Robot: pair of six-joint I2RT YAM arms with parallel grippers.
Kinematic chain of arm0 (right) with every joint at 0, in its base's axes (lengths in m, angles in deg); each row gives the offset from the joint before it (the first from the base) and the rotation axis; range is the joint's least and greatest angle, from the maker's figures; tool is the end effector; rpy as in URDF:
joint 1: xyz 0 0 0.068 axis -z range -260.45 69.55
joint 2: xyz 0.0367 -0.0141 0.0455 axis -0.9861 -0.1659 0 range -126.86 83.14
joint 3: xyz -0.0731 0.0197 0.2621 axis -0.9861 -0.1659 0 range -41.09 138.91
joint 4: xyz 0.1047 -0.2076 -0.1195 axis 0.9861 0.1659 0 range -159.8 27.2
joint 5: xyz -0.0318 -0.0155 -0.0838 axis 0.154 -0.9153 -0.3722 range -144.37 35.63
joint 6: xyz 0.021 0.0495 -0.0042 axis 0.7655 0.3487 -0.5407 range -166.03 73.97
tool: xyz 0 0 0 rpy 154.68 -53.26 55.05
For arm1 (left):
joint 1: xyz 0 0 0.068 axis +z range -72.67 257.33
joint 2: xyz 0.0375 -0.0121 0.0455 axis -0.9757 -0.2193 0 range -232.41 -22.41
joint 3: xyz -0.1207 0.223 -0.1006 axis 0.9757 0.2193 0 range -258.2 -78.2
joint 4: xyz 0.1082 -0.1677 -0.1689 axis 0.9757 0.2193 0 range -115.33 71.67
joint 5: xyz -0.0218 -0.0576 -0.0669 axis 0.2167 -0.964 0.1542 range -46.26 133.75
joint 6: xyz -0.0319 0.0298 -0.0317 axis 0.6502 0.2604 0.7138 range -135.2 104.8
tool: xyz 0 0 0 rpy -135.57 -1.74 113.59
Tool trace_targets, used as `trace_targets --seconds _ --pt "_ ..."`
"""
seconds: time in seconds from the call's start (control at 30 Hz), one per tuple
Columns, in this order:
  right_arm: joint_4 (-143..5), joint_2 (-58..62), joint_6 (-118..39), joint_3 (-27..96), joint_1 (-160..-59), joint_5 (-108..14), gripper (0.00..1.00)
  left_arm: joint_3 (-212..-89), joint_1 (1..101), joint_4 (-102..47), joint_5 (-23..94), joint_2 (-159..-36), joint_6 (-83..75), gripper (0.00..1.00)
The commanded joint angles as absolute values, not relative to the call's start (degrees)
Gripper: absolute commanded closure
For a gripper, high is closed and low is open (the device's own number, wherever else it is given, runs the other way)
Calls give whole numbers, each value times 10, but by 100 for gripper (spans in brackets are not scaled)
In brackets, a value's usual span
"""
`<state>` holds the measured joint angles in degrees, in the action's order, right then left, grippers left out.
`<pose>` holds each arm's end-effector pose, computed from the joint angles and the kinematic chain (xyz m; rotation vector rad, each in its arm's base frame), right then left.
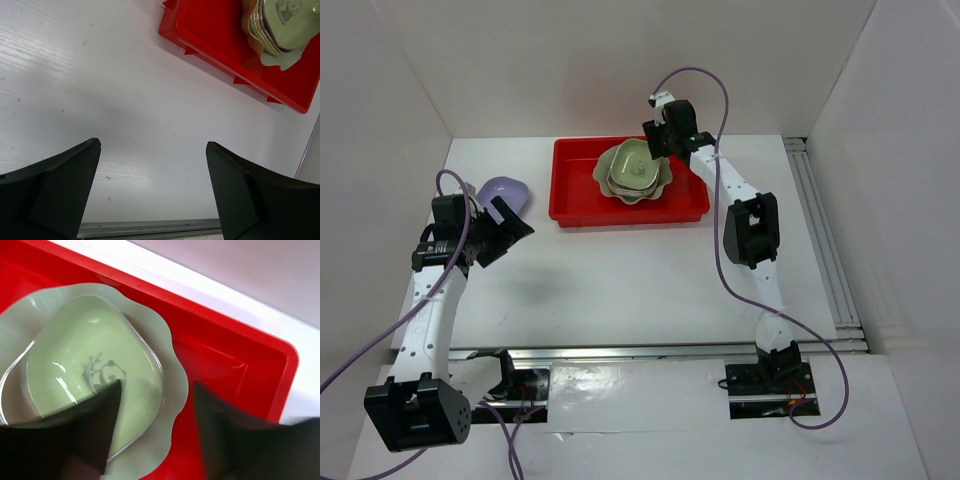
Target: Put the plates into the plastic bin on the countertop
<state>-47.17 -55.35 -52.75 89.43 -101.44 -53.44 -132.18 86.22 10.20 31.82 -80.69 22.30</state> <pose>0.5254 0.2021 0.2581 -0.5145 2.0455 0.1663 0.2122 0.0258 0.3097 -0.8006 2.1533 -0.4977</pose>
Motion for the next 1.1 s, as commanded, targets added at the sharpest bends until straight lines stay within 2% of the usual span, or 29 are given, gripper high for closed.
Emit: trace_targets --seconds 0.0,0.17,0.27,0.3,0.47,0.57,0.6,0.63,0.73,0.87,1.07 --pt "-508 -552 -534 924 -1015 -534 28 -1316 860 85 308 -795 210 0" --pt "-520 -533 -528 929 -1021 -529 22 -1316 860 85 308 -795 210 0" --pt "-534 -502 -515 929 -1031 -529 9 -1316 860 85 313 -795 210 0" --pt "-535 -491 -515 929 -1031 -529 0 -1316 860 85 323 -795 217 0" --pt "-535 -367 -474 886 -1066 -601 0 -1323 860 95 393 -817 259 0" --pt "-576 -232 -427 727 -1106 -626 0 -1351 888 101 411 -864 289 0" --pt "-596 -195 -413 618 -1117 -626 0 -1361 895 101 425 -896 295 0" --pt "-618 -125 -408 566 -1129 -618 0 -1376 900 107 432 -917 295 0" --pt "-668 -44 -364 414 -1166 -591 0 -1455 900 142 482 -1014 321 0" --pt "-705 56 -335 293 -1221 -582 0 -1540 905 157 506 -1118 371 0" --pt "-682 96 -335 240 -1290 -597 0 -1613 910 157 518 -1242 466 0"
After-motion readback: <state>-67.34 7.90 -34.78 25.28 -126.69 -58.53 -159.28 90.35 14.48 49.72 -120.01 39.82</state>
